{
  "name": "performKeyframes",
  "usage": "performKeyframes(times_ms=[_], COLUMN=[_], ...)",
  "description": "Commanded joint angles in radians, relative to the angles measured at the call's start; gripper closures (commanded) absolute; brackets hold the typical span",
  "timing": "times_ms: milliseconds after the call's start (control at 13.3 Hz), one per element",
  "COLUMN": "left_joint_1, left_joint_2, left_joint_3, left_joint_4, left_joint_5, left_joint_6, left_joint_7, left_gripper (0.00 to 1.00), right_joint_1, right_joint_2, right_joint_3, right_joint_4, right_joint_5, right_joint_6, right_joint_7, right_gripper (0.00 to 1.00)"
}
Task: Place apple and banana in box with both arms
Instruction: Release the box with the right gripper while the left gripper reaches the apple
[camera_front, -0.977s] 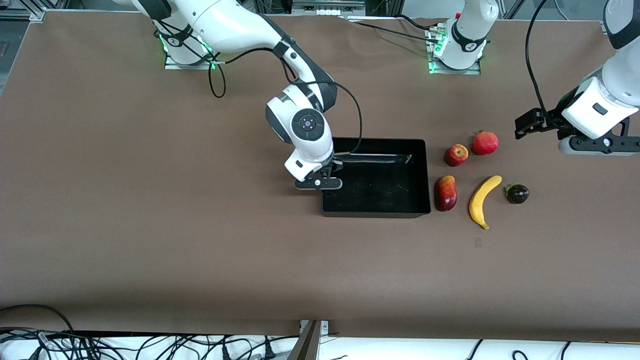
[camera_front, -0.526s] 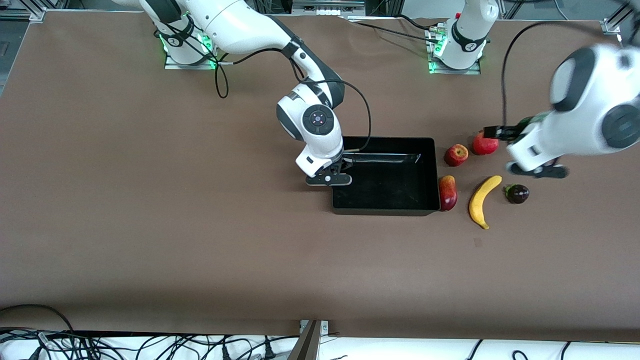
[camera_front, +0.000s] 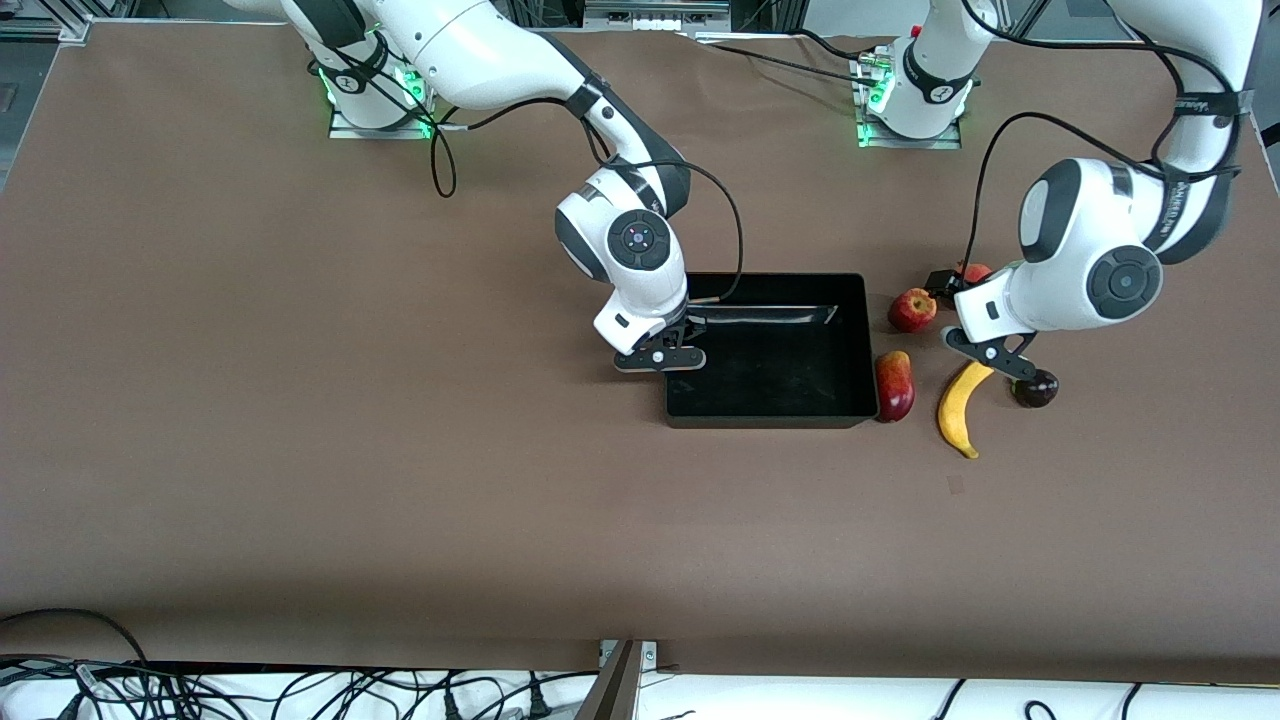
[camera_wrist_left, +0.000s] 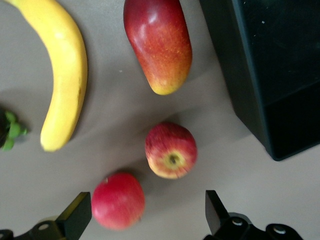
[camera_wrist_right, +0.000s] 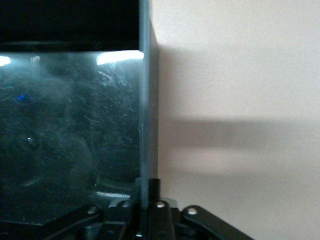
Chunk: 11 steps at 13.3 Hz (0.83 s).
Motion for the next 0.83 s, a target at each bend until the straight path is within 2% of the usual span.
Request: performKeyframes(times_ms=[0, 376, 526, 676, 751], left_joint_1=[-0.009, -0.010, -0.018, -0.024, -0.024], left_joint_2=[-0.090, -0.051, -0.013, 0.010, 0.021], left_joint_3=[-0.020, -0.035, -0.035, -0.035, -0.035], left_joint_4=[-0.195, -0.298, -0.310, -0.310, -0.309], left_joint_5=[-0.001, -0.001, -0.001, -0.001, -0.001], left_joint_6=[0.188, 0.383, 0.453, 0.467, 0.467], left_joint_7=[0.039, 0.027, 0.027, 0.029, 0.029], left_gripper=[0.00, 0.00, 0.00, 0.00, 0.17], right_joint_1=[-0.007, -0.140, -0.196, -0.243, -0.251], right_joint_2=[-0.024, -0.170, -0.257, -0.361, -0.421], right_joint_3=[-0.006, -0.008, -0.012, -0.048, -0.074], right_joint_4=[0.026, 0.031, 0.029, 0.022, -0.001], right_joint_5=[0.014, 0.019, 0.021, 0.018, 0.024], right_joint_6=[-0.038, -0.186, -0.306, -0.471, -0.521], right_joint_7=[-0.023, -0.091, -0.152, -0.182, -0.246], right_gripper=[0.00, 0.00, 0.00, 0.00, 0.00])
